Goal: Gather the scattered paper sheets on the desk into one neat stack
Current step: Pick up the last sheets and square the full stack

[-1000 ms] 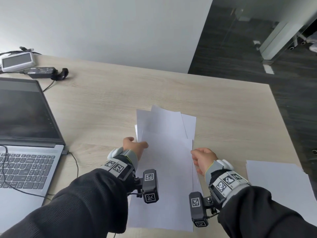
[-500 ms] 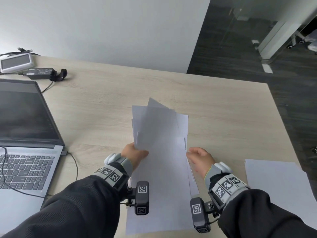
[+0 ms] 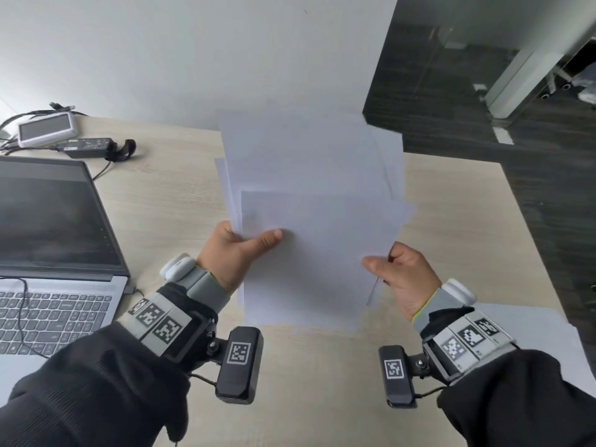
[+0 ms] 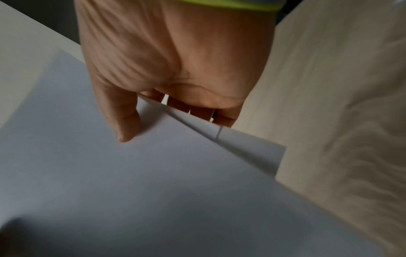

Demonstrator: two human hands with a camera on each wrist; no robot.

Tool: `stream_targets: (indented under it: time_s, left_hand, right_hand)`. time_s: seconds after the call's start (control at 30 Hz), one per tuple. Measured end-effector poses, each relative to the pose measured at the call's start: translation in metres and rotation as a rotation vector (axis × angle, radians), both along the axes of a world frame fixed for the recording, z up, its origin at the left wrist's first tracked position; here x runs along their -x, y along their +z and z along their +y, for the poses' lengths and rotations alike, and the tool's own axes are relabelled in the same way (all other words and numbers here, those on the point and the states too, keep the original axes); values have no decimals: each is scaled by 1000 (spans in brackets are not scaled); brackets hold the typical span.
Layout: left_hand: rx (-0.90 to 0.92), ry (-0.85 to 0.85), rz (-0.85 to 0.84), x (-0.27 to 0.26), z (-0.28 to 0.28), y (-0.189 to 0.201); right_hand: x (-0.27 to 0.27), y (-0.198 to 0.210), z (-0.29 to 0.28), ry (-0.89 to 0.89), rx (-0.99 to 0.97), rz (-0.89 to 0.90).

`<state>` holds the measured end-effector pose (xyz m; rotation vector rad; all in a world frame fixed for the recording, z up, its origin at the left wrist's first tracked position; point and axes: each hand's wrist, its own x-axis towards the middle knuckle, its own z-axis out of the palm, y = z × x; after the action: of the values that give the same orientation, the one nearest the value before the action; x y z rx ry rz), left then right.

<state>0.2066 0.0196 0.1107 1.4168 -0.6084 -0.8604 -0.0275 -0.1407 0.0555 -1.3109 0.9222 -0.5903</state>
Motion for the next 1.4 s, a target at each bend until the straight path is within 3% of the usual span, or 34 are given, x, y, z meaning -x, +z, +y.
stream_targets:
  time_s: [0.13,0.3,0.77,1.13,1.23,1.4]
  left_hand:
    - [101,-41,-75,-4,4,11]
    - [30,-69,-31,-3,11,-5]
    - [50,-40,-197,0,22,-11]
    - [7,-58,-62,1,18,-25]
    - [-23,-20,8,-1,19,-33]
    - [-24,16,-24,1,24,-35]
  right_hand:
    - [0,14,-3,-14,46,-98]
    - [4,14,7,23,64,-21]
    - [8,22,21,3,52,47]
    - [6,24,25,36,97,126]
    - [4,22,26,32,86,62]
    - [4,30,33,34,125,46]
